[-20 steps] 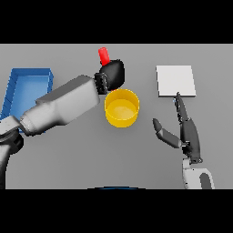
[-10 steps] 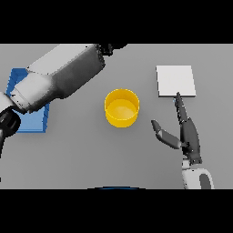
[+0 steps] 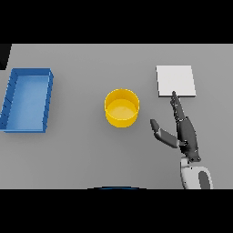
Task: Pick up the red beaker and tilt it to pour out 1 green nut into yellow bowl. Pick up the yellow bowl and place it on the metallic measuring scale.
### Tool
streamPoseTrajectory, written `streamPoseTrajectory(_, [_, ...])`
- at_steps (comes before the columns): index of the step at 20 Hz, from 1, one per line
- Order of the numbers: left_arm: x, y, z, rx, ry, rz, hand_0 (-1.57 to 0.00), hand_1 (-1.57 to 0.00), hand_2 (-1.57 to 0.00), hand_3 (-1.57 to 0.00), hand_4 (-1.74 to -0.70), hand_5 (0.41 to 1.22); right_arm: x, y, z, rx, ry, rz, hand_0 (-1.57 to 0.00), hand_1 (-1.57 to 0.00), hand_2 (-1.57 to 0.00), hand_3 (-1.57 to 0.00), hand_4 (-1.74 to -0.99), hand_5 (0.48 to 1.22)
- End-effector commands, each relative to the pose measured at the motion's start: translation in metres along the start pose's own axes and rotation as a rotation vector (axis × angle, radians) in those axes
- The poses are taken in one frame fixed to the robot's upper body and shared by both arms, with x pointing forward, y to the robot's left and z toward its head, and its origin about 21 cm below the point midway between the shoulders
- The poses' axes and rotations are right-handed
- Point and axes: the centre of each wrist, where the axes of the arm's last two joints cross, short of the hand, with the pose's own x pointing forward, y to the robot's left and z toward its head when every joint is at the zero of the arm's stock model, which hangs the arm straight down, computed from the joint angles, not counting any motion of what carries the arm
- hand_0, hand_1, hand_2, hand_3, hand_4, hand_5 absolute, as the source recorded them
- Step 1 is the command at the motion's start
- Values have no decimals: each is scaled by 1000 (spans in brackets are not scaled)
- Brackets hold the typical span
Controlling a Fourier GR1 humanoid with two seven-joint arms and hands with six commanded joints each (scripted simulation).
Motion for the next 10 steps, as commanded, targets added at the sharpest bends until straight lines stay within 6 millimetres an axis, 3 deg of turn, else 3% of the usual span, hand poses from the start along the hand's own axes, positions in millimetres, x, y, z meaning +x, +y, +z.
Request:
streamPoseTrajectory(1, [-20,-6,3,7,22,108,-1571,-1571,-1571,-1530,-1738,1221,-1,2,0,9,-1,16,1,1,1,1,-1121,588])
streamPoseTrajectory(3, [-60,-32,9,19,103,316,-1571,-1571,-1571,-1545,-1739,1221,-2,1,-3,12,7,25,1,1,1,1,-1125,601])
streamPoseTrajectory(5, [-81,-68,13,27,211,462,-1571,-1571,-1571,-1554,-1740,1221,-4,1,-2,27,13,50,1,1,1,1,-1132,614])
streamPoseTrajectory(7, [-96,-106,19,26,346,531,-1571,-1571,-1571,-1560,-1740,1221,-5,1,-2,36,9,56,1,1,1,1,-1138,626])
streamPoseTrajectory(10, [-110,-148,31,55,470,721,-1571,-1571,-1571,-1566,-1741,1221,-2,-5,-2,37,3,55,1,1,1,1,-1133,640])
